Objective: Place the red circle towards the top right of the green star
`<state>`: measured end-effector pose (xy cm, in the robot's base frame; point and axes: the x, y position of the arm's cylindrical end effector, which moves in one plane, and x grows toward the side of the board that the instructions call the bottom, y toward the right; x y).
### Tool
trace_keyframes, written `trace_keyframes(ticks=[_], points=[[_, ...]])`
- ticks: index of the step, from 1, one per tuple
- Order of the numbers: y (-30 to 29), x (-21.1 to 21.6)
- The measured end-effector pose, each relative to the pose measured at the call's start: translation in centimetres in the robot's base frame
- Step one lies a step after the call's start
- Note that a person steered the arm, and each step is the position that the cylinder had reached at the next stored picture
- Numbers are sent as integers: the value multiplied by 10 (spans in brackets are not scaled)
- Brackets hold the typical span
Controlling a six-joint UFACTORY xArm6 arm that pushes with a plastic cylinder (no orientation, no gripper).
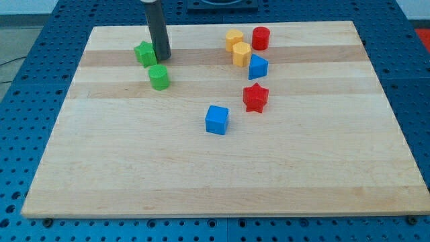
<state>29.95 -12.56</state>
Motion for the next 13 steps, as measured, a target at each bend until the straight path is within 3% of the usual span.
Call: trace_keyframes(ticks=[2, 4, 5, 6, 9, 10, 11, 13], points=[[16, 68], [60, 85], [62, 98], [26, 113], [10, -50], [-19, -83], [-48, -62], [-16, -17]])
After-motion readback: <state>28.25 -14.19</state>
